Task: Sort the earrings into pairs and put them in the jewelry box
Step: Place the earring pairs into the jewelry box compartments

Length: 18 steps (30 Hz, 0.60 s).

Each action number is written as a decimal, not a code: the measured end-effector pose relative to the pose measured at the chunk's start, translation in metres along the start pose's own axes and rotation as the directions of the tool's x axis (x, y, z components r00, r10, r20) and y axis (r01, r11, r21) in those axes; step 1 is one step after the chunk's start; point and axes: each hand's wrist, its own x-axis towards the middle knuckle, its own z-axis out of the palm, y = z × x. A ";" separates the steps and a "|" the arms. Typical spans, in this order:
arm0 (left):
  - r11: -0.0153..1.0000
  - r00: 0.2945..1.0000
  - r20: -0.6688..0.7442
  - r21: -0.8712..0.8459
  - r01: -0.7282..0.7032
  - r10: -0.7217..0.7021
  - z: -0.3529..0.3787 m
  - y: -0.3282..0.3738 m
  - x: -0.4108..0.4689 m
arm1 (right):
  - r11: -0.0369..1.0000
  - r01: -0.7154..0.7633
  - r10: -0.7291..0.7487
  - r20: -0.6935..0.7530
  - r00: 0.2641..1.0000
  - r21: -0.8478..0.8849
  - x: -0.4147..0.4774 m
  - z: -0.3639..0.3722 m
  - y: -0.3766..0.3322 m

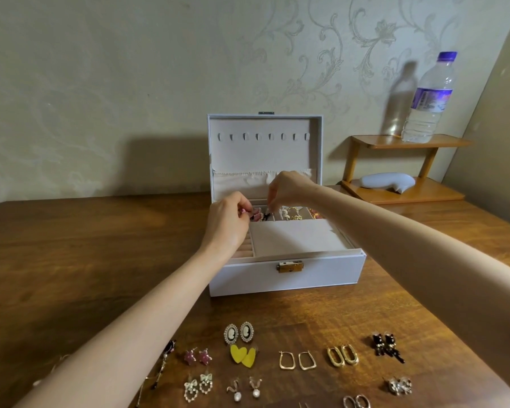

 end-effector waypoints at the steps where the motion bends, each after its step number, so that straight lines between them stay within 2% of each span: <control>1: 1.000 1.000 0.000 0.002 0.000 0.000 0.000 0.000 0.000 | 1.000 0.001 -0.001 0.008 1.000 -0.007 0.000 0.000 0.000; 5: 1.000 1.000 0.003 0.000 -0.003 0.003 0.000 0.000 0.000 | 1.000 0.013 -0.012 0.040 0.999 -0.027 -0.001 0.000 0.000; 13: 1.000 1.000 0.002 -0.003 -0.009 0.009 0.000 -0.001 0.000 | 1.000 0.016 -0.015 0.012 1.000 -0.026 0.001 0.006 0.000; 16: 1.000 1.000 0.000 0.005 -0.019 0.019 0.001 -0.002 0.001 | 0.999 0.025 -0.024 -0.004 1.000 0.043 -0.001 0.002 0.003; 18: 1.000 1.000 -0.006 0.001 -0.025 0.025 0.001 -0.002 0.001 | 0.990 0.033 -0.023 -0.079 0.997 0.136 -0.004 -0.003 0.003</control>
